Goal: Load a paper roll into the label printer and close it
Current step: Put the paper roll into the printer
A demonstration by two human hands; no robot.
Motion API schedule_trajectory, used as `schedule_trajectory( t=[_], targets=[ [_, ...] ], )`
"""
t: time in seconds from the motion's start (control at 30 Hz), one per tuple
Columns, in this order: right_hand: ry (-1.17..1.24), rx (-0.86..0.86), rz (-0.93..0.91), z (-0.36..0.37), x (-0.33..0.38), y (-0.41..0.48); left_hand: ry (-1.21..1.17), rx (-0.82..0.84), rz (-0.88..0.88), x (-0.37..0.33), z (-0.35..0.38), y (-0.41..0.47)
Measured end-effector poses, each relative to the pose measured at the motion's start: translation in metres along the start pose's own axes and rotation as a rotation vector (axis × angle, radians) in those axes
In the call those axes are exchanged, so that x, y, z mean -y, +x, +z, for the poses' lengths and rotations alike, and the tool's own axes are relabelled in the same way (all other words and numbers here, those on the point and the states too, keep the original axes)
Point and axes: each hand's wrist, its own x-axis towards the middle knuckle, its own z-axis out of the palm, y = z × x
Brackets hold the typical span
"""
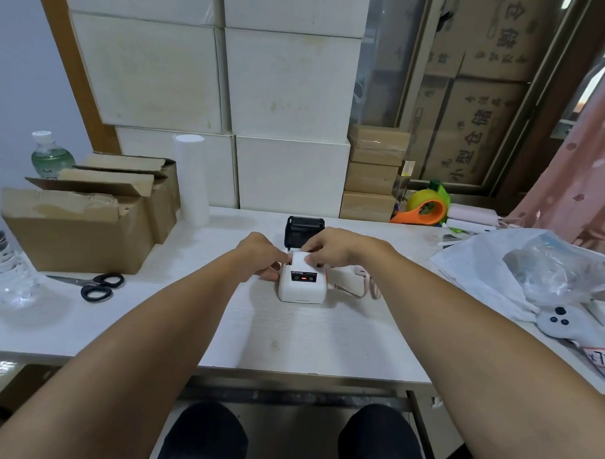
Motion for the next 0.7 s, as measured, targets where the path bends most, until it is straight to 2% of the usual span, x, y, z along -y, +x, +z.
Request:
schedule_trajectory(
  t=[0.13, 0.37, 0.43, 0.53, 0.6, 0.7],
  targets=[
    [-0.042, -0.093, -0.036, 0.006, 0.002, -0.006, -0.024, 0.020, -0.029, 0.002, 0.000, -0.003],
    [-0.039, -0.077, -0.043, 0.004, 0.004, -0.009, 0.057, -0.027, 0.007, 0.001, -0.006, -0.004],
    [-0.033, -0.081, -0.050, 0.004, 0.004, -0.010, 0.095, -0.099, 0.101, 0.001, -0.007, -0.006],
    [-0.020, -0.088, -0.045, 0.006, 0.003, -0.011, 0.106, -0.196, 0.360, -0.001, -0.009, -0.015],
    [-0.012, -0.088, -0.039, 0.006, 0.003, -0.012, 0.156, -0.097, 0.504, -0.003, -0.011, -0.018],
    [-0.017, -0.084, -0.037, 0.005, 0.004, -0.014, 0.372, 0.129, 0.545, -0.004, -0.011, -0.019]
  ],
)
